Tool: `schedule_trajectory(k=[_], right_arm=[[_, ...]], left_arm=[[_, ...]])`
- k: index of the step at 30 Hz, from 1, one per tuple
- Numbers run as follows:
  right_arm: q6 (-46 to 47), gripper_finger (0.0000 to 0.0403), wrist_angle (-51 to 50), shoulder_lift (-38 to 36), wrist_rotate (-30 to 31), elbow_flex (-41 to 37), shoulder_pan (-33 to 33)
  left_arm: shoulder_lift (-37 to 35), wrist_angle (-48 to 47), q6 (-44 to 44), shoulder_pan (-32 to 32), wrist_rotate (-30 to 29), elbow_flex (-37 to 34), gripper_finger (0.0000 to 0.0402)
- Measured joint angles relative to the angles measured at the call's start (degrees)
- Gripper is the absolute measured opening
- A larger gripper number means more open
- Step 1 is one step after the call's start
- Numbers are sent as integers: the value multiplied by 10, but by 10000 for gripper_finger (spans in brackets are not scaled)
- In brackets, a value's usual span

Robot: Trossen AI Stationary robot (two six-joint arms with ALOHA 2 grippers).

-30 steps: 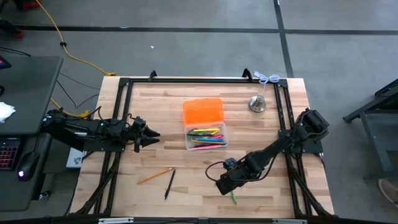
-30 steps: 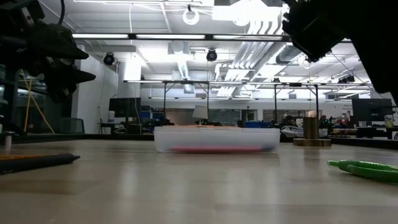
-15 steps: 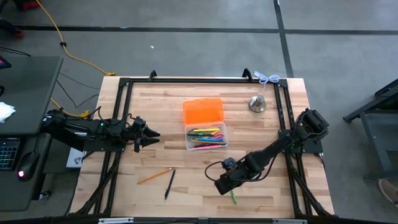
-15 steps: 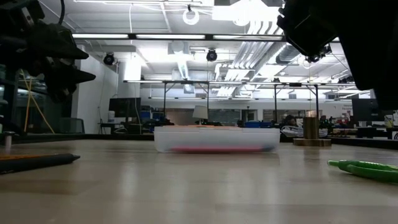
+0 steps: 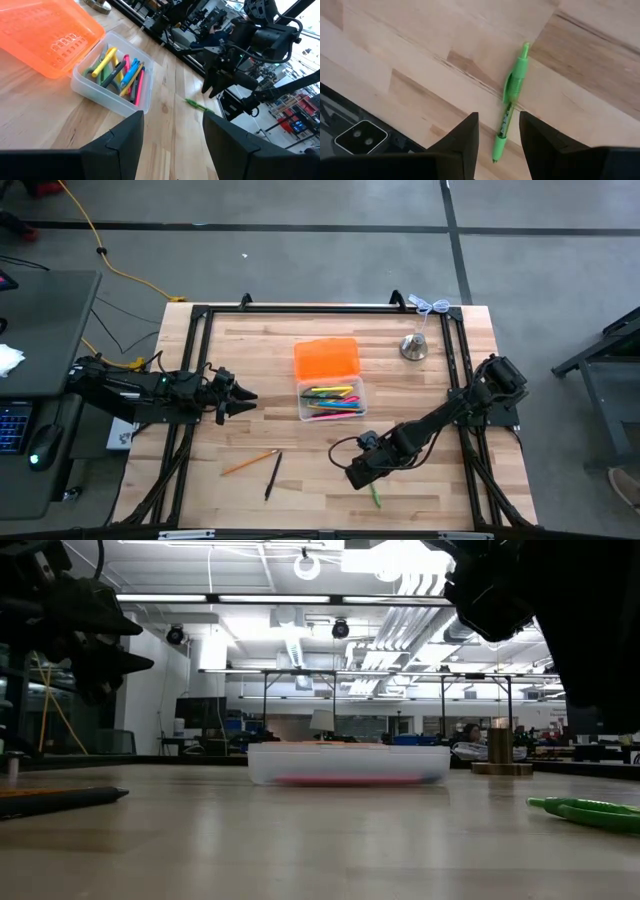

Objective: Pick & place school supplies into a supply box
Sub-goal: Put the green pen into the container

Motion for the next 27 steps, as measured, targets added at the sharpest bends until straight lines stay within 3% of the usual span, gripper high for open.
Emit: schedule_trajectory(k=[27], right_arm=[[60, 119, 35, 97, -64, 3, -2]], left_arm=[[0, 0, 0, 0, -2, 0, 232]])
